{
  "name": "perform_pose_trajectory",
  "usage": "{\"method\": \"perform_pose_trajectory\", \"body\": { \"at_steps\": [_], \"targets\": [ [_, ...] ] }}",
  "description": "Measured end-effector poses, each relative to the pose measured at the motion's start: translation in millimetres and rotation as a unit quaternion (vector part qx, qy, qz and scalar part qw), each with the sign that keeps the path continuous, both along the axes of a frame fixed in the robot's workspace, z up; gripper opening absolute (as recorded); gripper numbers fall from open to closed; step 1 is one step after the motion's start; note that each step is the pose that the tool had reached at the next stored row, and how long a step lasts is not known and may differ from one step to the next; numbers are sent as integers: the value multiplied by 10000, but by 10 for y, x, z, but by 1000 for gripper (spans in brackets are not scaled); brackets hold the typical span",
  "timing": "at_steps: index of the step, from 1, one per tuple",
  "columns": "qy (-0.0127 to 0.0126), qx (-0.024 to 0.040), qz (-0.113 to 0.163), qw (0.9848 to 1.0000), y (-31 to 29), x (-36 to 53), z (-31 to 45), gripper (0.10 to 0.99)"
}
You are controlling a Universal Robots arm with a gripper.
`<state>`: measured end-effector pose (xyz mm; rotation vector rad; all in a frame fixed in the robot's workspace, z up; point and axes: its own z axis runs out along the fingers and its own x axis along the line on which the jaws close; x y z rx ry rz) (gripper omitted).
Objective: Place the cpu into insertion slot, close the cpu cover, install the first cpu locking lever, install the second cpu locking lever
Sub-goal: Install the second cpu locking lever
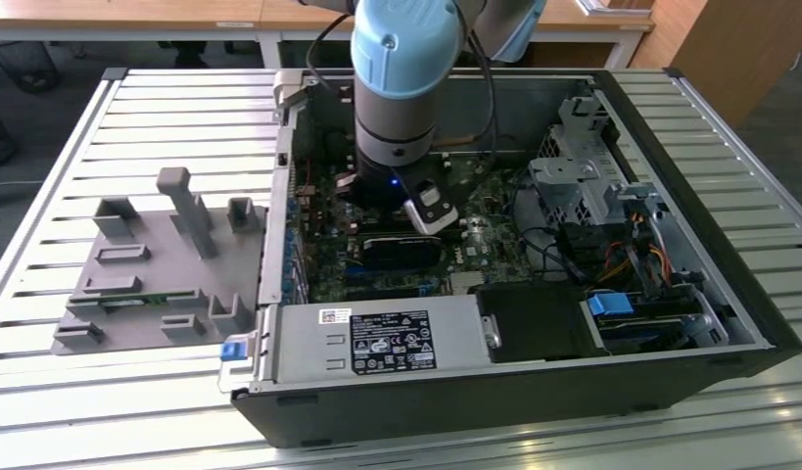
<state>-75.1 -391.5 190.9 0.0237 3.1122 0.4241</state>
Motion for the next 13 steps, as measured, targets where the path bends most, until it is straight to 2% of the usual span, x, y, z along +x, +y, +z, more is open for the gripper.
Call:
{"method": "perform_pose_trajectory", "body": {
  "at_steps": [7,13],
  "targets": [
    [-4,15,2,10000,0,-38,16,106],
    [-5,41,1,10000,0,-43,135,106]
  ]
}}
